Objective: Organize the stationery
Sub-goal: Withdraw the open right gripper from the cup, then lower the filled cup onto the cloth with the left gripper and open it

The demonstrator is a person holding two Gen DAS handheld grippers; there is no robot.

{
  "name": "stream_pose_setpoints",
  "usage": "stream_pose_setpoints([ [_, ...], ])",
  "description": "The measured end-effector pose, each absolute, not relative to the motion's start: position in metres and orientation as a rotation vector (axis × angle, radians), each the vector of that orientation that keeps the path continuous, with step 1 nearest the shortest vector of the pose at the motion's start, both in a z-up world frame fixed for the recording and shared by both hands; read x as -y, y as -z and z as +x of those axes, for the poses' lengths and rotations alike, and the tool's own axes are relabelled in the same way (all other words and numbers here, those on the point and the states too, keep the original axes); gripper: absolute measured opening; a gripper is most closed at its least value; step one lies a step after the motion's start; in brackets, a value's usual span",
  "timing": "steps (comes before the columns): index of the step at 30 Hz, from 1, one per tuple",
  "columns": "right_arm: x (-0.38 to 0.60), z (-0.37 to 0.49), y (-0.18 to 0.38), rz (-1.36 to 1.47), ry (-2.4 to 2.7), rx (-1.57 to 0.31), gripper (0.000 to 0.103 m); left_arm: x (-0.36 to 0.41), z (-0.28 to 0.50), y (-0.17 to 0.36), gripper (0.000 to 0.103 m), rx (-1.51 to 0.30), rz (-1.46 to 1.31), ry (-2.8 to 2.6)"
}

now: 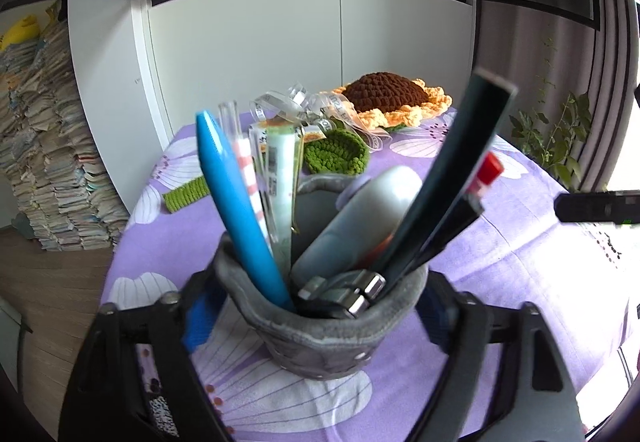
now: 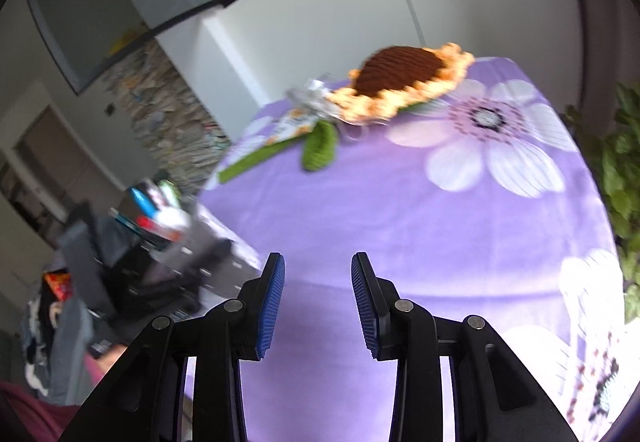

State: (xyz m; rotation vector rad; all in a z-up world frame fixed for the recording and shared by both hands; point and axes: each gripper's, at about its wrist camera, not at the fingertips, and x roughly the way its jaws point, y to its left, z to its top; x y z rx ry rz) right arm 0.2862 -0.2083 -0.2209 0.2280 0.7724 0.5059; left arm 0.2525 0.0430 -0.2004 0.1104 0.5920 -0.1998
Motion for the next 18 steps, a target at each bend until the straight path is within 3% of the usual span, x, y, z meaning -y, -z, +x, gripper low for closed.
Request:
stream_pose_setpoints([
  [13,0.216,0.272,0.245,0.204,-0.484,-0.786,0.036,-0.045,0.245,0.183,0.086,-0.546,0.121,0.167],
  [15,0.220,0.271,0.248,0.218,-0.484,-0.791,0.036,-0.045,0.244,0.182,0.073,-0.546,0.108,0.181],
  [18,0.226,0.270,0.249,0.241,-0.483,-0.790,0.036,-0.041,0.243,0.182,0.073,-0.553,0.109,0.176],
])
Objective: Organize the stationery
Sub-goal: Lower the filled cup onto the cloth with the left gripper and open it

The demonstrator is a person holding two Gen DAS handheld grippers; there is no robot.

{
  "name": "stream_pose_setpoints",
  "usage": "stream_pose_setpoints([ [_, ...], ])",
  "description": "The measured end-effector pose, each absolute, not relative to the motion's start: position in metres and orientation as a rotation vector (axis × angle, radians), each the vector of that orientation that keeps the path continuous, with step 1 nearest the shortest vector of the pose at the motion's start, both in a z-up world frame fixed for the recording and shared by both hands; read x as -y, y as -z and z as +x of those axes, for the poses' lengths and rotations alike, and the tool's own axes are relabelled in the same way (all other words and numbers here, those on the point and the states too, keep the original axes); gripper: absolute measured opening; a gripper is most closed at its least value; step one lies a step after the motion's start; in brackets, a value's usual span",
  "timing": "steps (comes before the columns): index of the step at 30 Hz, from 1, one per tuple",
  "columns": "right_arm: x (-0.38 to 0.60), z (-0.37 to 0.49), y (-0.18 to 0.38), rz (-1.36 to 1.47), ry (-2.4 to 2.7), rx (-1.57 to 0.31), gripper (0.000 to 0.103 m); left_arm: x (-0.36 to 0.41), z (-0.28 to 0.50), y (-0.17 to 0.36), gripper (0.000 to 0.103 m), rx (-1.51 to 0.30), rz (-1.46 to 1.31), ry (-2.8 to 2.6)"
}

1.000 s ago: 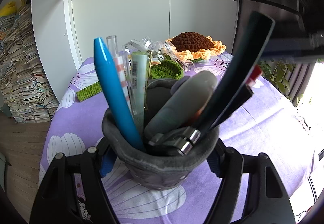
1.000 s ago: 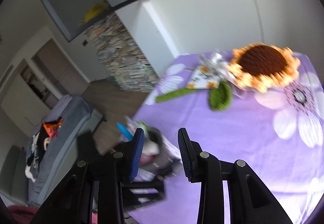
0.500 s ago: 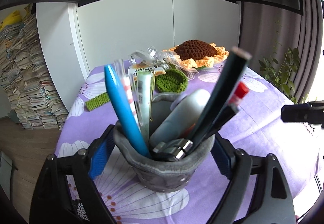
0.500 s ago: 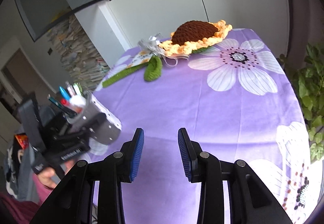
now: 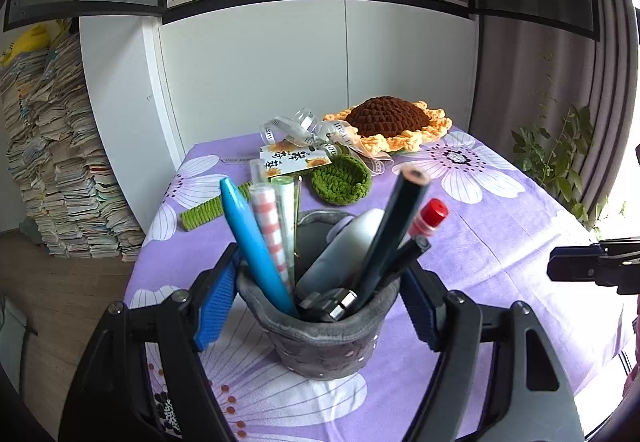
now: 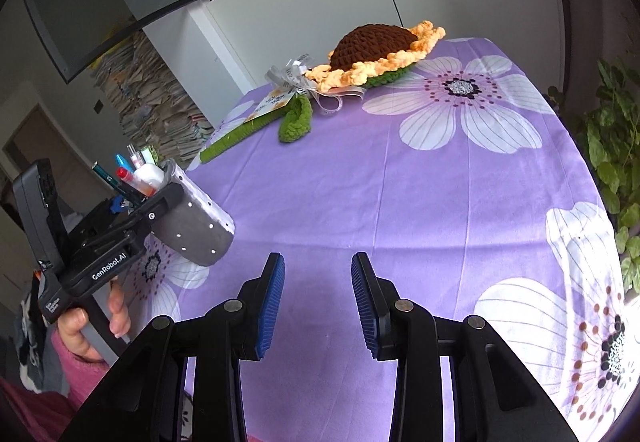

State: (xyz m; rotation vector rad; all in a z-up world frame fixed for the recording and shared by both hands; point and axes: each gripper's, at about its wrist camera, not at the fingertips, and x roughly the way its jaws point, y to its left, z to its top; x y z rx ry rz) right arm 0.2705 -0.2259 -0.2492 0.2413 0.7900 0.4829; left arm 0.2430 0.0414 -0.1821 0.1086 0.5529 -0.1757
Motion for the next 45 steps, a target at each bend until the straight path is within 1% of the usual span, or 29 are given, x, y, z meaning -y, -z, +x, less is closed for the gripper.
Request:
stream_pose_setpoints([
  [11,0.247,0.265,0.255,0.280,-0.452,-0.778,0.036,-0.031,0.243,0.179,0.073,-0.558,0.118,0.174],
  [18,0.238,0.262,0.251,0.159,-0.393,-0.736,0.036,-0.010,0.242,0.171,0.073,-0.548,0.169,0.197],
  [22,0.241,0.260,0.254,0.167,-0.403,-0.738,0.036,0.004,0.245,0.163,0.073,-0.537,0.193,0.225],
  [28,0.260,0.260,0.256,0.234,-0.379,-0.728,0.036,0.032,0.258,0.154,0.073,-0.529,0.205,0.277],
  [34,0.265,0.256,0.252,0.198,-0.338,-0.699,0.036,0.058,0.275,0.153,0.073,-0.530,0.227,0.288],
  [39,0.270,0.256,0.251,0.159,-0.299,-0.689,0.036,0.071,0.291,0.154,0.073,-0.564,0.189,0.272],
  [45,0.277,0.262,0.256,0.188,-0.301,-0.692,0.036,0.079,0.299,0.156,0.073,-0.566,0.155,0.220],
])
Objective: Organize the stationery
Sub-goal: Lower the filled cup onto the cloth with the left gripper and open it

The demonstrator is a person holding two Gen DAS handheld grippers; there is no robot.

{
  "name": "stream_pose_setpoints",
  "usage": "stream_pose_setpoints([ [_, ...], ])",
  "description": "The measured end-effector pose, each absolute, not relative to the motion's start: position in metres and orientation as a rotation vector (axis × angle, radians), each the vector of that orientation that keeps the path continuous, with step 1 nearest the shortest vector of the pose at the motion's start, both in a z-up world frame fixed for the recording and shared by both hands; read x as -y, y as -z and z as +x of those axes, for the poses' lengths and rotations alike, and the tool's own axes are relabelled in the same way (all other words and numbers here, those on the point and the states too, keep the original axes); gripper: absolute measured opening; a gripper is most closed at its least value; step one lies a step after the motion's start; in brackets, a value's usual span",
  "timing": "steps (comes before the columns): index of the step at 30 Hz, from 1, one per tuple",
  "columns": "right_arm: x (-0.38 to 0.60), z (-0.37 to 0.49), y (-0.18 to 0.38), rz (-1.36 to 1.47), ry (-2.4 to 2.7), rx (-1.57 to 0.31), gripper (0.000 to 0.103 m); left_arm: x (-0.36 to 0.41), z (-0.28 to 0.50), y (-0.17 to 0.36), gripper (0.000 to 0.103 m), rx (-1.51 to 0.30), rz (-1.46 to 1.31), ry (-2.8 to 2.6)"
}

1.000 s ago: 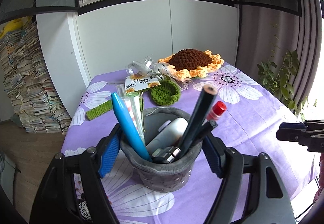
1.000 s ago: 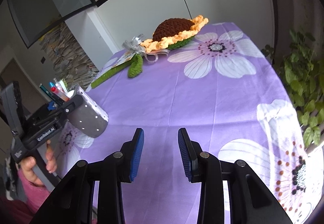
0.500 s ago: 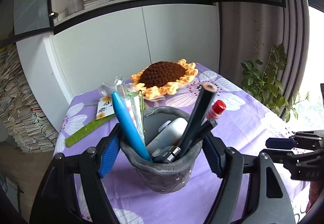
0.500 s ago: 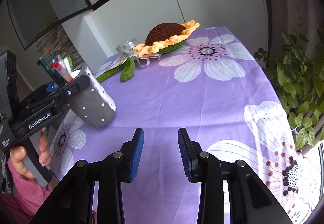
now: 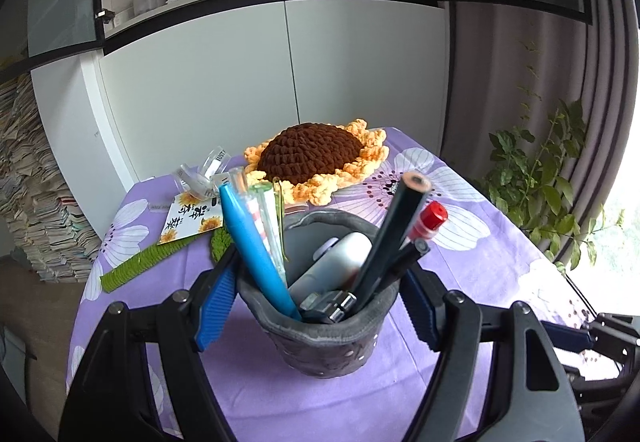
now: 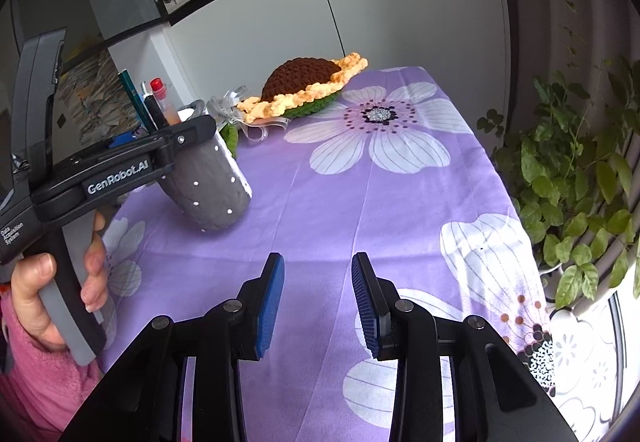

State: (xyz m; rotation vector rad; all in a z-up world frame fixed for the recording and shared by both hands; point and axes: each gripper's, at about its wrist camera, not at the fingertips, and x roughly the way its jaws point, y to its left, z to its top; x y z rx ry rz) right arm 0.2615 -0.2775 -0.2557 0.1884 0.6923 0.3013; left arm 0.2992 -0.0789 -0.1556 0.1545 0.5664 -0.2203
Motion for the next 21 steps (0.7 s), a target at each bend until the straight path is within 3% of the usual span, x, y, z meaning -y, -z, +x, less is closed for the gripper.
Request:
stream_pose_setpoints([
  [21,0.277,0.263,0.261,0.194,-0.314,-0.711,0.036,0.081,0.318,0.169,0.073,-0.620,0.133,0.192],
])
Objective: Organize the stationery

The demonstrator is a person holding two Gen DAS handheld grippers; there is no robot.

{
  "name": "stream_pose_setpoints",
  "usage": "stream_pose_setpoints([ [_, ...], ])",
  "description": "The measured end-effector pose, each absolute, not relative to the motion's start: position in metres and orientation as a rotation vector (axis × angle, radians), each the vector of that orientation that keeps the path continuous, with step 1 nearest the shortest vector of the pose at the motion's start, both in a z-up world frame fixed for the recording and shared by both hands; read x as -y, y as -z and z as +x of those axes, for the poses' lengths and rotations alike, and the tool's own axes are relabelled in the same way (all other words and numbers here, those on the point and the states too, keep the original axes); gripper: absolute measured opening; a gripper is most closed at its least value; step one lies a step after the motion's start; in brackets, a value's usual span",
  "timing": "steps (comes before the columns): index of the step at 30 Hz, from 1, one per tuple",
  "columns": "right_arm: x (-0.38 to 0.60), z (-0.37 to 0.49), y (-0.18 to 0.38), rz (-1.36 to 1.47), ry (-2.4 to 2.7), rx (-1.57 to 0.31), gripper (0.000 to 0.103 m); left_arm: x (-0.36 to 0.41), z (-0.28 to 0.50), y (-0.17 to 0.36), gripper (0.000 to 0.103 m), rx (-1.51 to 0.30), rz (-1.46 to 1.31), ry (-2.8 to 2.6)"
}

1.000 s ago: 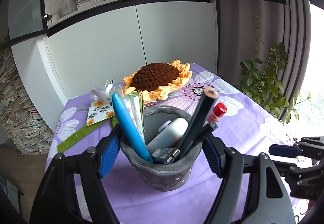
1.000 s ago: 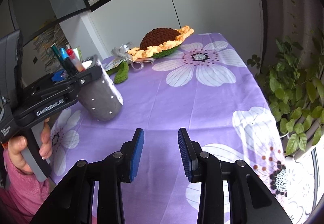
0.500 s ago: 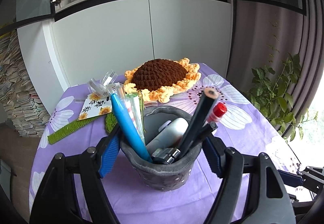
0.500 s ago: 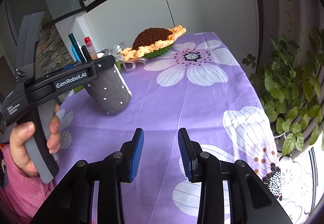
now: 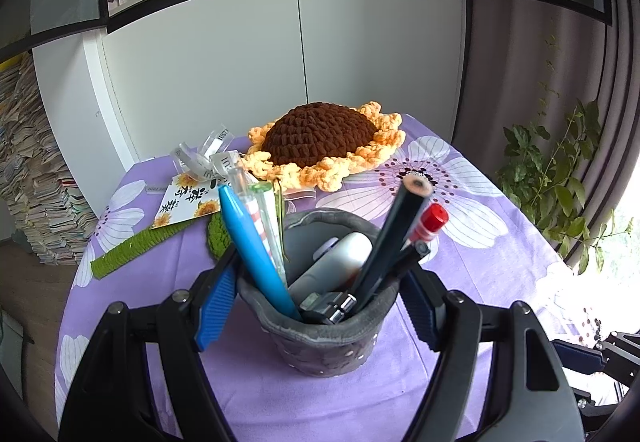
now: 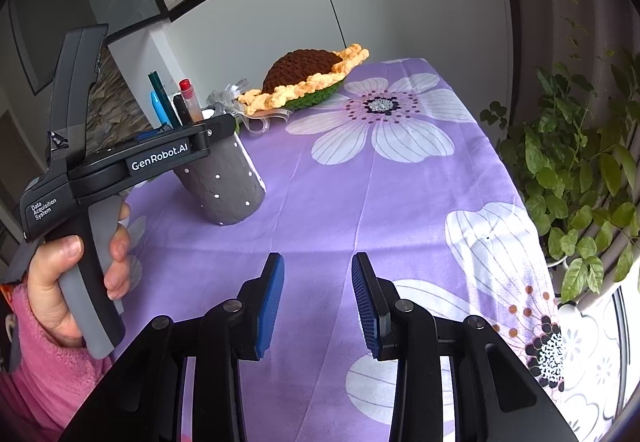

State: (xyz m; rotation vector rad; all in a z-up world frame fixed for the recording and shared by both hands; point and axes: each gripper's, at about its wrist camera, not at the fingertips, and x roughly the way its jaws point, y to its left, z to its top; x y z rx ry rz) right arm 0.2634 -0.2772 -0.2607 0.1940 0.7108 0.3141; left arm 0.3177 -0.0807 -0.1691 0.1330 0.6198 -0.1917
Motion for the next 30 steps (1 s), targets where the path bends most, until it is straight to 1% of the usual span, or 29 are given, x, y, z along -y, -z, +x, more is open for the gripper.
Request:
stream_pose_setpoints([
  [7,0.276,0.263,0.260,0.193,-0.314,-0.713,0.036,0.081,0.318,0.169,0.073,-0.619,0.137,0.192],
  [13,0.275,0.263,0.262,0.196,-0.319,-0.716,0.036,0.083,0.316,0.168,0.076,-0.608,0.171,0.173],
  [14,0.274,0.263,0.262,0.197,-0.321,-0.717,0.036,0.084,0.315,0.168,0.077,-0.600,0.179,0.171],
  [17,0.273,0.263,0.263,0.199,-0.325,-0.719,0.036,0.084,0.310,0.162,0.089,-0.564,0.200,0.152],
  [24,0.273,0.265,0.262,0.207,-0.323,-0.718,0.036,0.074,0.299,0.152,0.090,-0.545,0.200,0.128],
  [27,0.273,0.263,0.258,0.208,-0.325,-0.714,0.036,0.071,0.289,0.143,0.090,-0.507,0.216,0.107],
  [28,0.272,0.262,0.256,0.205,-0.326,-0.711,0.036,0.071,0.287,0.141,0.092,-0.500,0.219,0.107],
  [29,0.271,0.260,0.254,0.197,-0.327,-0.707,0.036,0.071,0.284,0.138,0.101,-0.493,0.220,0.104],
  [30,0.269,0.258,0.251,0.190,-0.327,-0.703,0.036,0.069,0.280,0.135,0.102,-0.479,0.219,0.097],
])
